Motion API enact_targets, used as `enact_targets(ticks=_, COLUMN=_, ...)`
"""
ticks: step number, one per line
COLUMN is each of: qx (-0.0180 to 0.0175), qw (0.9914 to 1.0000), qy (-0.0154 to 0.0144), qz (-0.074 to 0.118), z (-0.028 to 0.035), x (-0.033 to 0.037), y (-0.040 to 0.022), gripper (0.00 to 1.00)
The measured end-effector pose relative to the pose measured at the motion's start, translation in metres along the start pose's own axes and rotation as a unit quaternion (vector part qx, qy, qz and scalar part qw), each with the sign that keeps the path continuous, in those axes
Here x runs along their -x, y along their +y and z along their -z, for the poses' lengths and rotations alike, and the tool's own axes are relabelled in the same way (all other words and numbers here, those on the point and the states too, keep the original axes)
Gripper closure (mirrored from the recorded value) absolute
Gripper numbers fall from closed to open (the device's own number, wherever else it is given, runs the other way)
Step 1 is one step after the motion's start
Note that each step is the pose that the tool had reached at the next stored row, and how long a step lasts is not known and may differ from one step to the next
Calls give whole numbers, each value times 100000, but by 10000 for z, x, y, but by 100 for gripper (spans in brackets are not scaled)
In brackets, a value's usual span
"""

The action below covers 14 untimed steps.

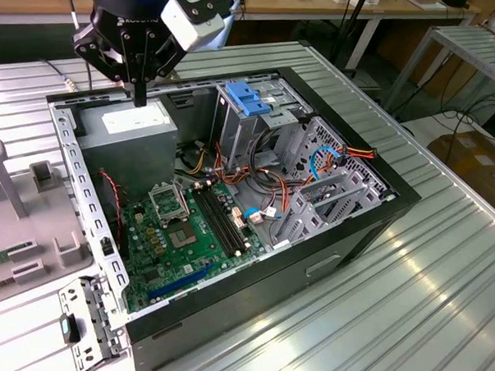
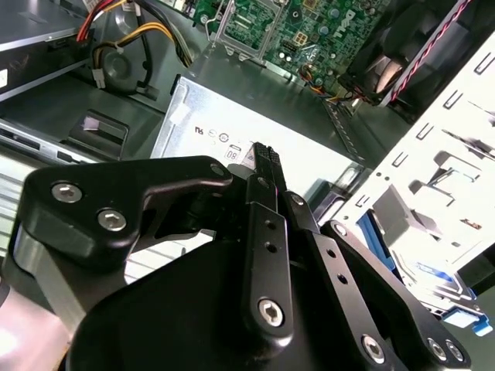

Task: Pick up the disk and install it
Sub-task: 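Reach for the disk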

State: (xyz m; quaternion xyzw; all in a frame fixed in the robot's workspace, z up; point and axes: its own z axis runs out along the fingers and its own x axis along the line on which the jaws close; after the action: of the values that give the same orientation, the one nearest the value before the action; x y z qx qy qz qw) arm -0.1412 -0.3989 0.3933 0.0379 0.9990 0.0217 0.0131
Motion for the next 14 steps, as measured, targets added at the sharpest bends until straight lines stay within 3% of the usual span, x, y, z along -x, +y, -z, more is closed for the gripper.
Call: enact_targets(ticks=14, qx=0, qw=100000, qy=1, qz=5, z=1, x=-34, y=-3, gripper=89)
